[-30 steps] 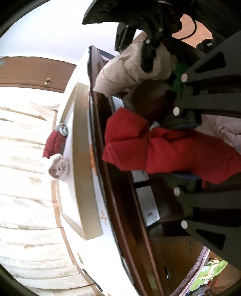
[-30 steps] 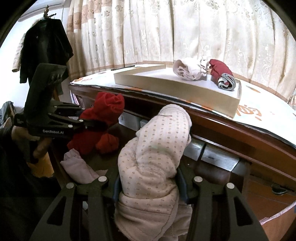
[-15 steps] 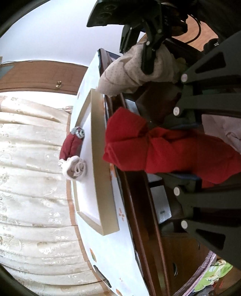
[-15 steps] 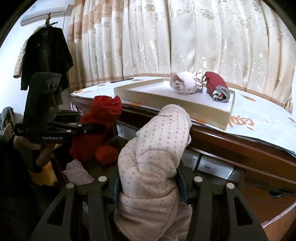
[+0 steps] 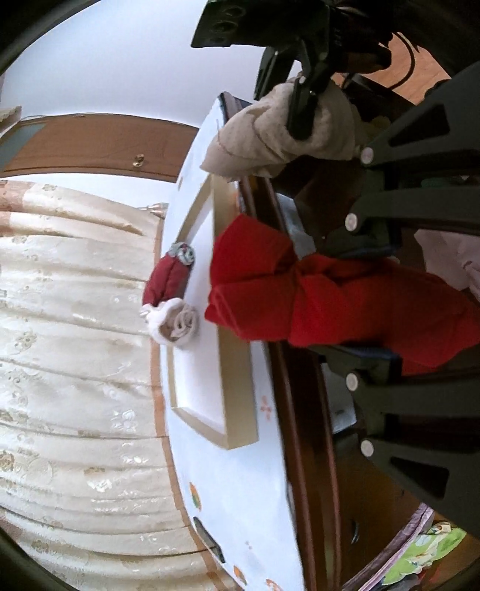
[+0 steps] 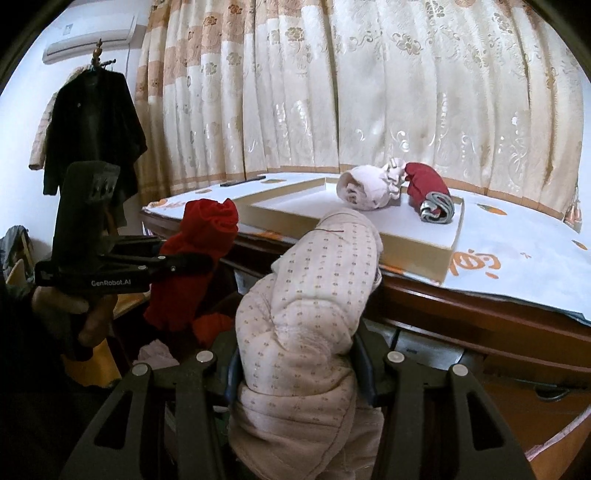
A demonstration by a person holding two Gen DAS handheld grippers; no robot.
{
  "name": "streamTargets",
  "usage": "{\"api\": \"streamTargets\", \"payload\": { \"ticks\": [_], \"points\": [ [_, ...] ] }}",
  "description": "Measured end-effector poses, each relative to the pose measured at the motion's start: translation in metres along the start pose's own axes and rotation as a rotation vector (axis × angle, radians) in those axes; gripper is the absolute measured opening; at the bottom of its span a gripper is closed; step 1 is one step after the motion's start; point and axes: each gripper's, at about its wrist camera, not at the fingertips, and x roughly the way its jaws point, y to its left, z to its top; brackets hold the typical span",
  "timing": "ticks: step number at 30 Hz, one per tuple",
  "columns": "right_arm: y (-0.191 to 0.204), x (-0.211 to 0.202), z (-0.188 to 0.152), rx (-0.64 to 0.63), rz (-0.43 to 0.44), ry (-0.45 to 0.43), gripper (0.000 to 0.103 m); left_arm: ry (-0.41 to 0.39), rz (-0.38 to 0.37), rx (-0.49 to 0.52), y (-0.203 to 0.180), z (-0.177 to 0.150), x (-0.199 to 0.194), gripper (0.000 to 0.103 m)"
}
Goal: Take underwear out of drawer
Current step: 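Carry both garments over the beige tray beside the earlier garments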
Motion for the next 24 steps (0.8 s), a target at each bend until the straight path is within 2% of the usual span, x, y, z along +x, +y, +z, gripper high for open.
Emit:
{"api": "streamTargets", "payload": {
  "ticks": [12, 24],
  "points": [
    [0.004, -0.005, 0.025, -0.016, -0.005, -0.035, 0.051, -0.067, 0.003, 0.022, -0.001, 0.028, -0.010, 0.034],
    [0.005, -0.003, 0.051, -0.030, 0.012, -0.041, 0.051, -0.088, 0.013, 0.042, -0.002, 0.059, -0.008, 0.034]
  ]
}}
